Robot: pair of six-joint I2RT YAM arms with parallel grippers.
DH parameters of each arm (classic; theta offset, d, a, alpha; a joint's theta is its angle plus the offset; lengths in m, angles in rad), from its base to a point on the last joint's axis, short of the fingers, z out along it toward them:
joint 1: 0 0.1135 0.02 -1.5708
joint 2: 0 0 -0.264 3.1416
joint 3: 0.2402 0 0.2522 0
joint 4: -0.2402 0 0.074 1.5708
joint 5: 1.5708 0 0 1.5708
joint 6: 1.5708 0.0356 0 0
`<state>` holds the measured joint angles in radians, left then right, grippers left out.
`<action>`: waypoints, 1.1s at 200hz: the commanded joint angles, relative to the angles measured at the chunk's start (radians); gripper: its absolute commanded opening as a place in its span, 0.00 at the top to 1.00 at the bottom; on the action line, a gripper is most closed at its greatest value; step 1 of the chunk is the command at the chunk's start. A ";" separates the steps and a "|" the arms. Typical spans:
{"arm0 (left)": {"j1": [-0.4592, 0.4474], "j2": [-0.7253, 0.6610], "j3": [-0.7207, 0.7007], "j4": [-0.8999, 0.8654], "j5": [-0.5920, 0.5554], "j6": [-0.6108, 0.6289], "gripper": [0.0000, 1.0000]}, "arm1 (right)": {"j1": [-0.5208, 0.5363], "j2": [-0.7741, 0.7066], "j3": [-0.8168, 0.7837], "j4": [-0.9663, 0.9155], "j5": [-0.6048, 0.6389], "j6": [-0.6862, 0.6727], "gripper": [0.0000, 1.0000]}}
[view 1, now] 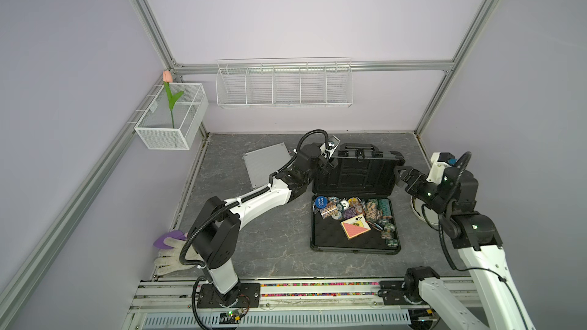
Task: Open the poker set cases
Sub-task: Open the case lid on the poker set case.
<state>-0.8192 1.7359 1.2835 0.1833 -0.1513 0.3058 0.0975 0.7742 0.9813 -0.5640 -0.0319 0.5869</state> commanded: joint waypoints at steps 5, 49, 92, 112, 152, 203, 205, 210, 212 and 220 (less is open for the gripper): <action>-0.046 0.043 0.013 -0.032 0.149 -0.212 0.29 | 0.010 -0.010 -0.018 0.029 0.021 0.014 0.07; -0.045 0.072 0.033 0.000 0.174 -0.255 0.30 | 0.024 0.006 -0.026 0.047 0.017 0.025 0.07; -0.046 0.092 0.025 0.033 0.157 -0.279 0.30 | 0.030 0.001 -0.023 0.043 0.029 0.020 0.07; -0.042 0.100 0.022 0.051 0.134 -0.265 0.30 | 0.031 -0.005 -0.024 0.042 0.034 0.015 0.07; -0.038 0.131 0.042 0.087 0.128 -0.254 0.30 | 0.033 -0.001 -0.031 0.053 0.029 0.018 0.07; -0.020 0.212 0.093 0.169 0.120 -0.276 0.31 | 0.035 -0.001 -0.028 0.057 0.029 0.018 0.07; -0.019 0.216 0.097 0.171 0.121 -0.276 0.32 | 0.035 -0.001 -0.028 0.056 0.030 0.018 0.07; -0.017 0.225 0.103 0.179 0.122 -0.277 0.32 | 0.036 -0.004 -0.028 0.055 0.030 0.016 0.07; -0.017 0.227 0.107 0.181 0.124 -0.278 0.32 | 0.035 -0.004 -0.028 0.055 0.031 0.014 0.07; -0.015 0.240 0.119 0.187 0.126 -0.281 0.32 | 0.034 -0.005 -0.027 0.054 0.032 0.012 0.07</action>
<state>-0.8001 1.9232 1.3499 0.2649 -0.1066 0.0837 0.1265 0.7788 0.9684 -0.5323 -0.0147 0.6014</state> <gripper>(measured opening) 0.688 0.927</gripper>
